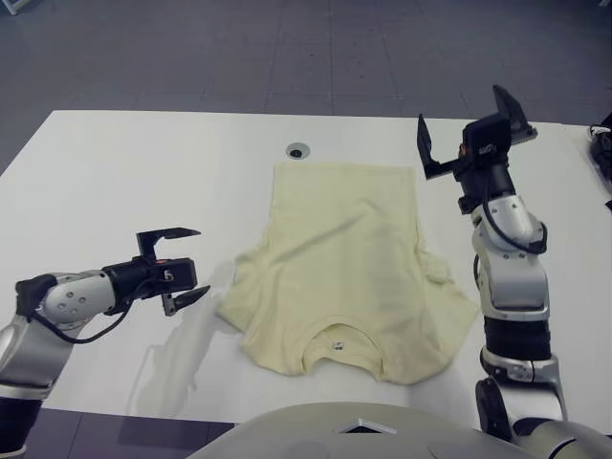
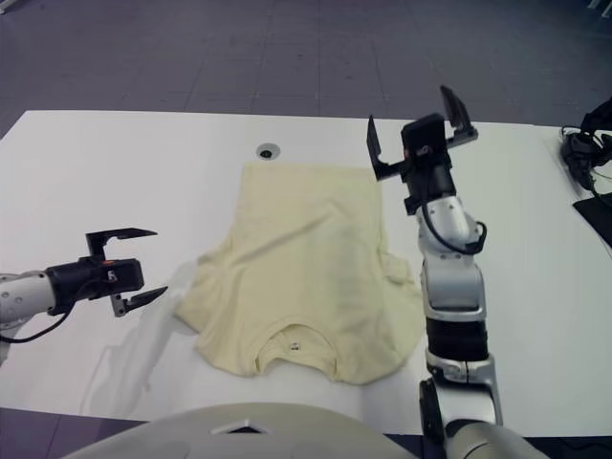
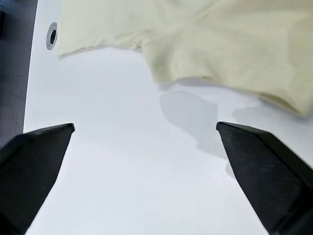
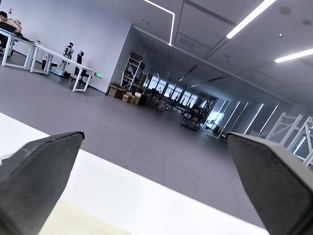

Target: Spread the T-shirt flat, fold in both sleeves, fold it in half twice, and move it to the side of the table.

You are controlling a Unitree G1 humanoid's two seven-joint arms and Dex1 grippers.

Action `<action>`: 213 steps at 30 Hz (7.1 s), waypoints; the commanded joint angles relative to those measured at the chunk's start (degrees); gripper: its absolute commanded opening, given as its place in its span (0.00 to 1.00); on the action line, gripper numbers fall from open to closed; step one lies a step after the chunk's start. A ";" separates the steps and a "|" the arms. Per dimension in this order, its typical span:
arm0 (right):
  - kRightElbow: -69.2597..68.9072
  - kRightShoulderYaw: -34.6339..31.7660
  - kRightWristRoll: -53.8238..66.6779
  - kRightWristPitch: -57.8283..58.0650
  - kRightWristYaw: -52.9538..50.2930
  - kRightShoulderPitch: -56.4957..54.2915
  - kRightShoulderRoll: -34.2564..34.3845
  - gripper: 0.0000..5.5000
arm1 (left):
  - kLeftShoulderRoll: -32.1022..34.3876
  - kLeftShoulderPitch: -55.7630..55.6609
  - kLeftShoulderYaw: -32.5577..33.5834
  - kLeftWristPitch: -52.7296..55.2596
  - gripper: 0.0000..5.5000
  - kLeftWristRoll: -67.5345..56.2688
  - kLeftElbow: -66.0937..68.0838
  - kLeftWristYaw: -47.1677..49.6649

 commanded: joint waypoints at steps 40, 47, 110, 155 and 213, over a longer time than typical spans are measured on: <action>-0.29 1.41 -1.61 -1.19 -0.57 2.25 1.12 0.98 | 0.64 2.94 -12.14 -10.34 0.01 6.31 3.80 -0.33; -1.57 2.36 -1.56 -1.27 -0.23 2.49 1.49 0.98 | 0.36 1.82 -11.84 -10.42 0.01 5.82 4.15 -0.21; -2.90 9.05 -7.24 -2.62 1.09 4.36 2.37 0.98 | -20.23 -27.39 -33.64 2.18 0.17 9.81 0.37 -6.74; 18.20 -3.89 6.95 -20.18 62.60 24.37 -45.33 0.98 | -51.43 -26.21 -8.64 9.63 0.98 -10.78 7.42 38.12; -0.65 -3.66 -9.43 -37.46 49.75 31.55 -51.01 0.00 | -52.49 -29.00 -11.67 14.18 0.98 -12.49 7.40 36.34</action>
